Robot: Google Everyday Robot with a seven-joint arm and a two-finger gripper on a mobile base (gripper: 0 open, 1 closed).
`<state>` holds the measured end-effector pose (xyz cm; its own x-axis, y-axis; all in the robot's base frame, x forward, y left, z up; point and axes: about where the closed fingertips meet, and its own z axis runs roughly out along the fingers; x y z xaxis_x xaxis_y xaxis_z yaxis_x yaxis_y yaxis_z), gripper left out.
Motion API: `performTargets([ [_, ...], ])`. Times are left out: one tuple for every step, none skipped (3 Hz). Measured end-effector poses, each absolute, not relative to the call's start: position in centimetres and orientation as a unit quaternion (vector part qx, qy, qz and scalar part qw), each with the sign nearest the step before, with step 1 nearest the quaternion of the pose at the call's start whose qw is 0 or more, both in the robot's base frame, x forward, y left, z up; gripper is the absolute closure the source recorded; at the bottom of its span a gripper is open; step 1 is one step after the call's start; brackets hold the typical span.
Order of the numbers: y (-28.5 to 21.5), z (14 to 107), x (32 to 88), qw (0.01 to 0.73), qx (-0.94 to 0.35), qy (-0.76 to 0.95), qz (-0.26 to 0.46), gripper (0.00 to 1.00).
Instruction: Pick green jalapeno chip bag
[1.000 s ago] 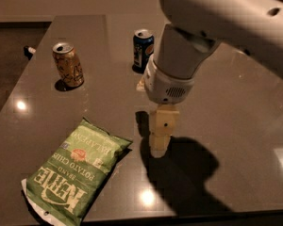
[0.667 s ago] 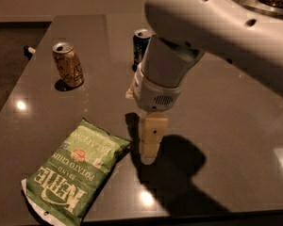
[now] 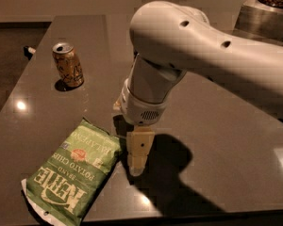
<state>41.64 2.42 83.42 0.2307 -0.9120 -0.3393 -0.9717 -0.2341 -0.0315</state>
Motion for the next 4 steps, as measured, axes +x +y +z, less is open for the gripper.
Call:
performTargets([
  [4.6, 83.1, 40.4, 0.098, -0.793, 0.588, 0.13, 0.0],
  [6.1, 83.3, 39.6, 0.087, -0.8, 0.577, 0.136, 0.0],
  [7.1, 83.8, 39.5, 0.074, -0.8, 0.577, 0.146, 0.25],
  [7.3, 85.1, 40.0, 0.078, -0.793, 0.584, 0.153, 0.48],
])
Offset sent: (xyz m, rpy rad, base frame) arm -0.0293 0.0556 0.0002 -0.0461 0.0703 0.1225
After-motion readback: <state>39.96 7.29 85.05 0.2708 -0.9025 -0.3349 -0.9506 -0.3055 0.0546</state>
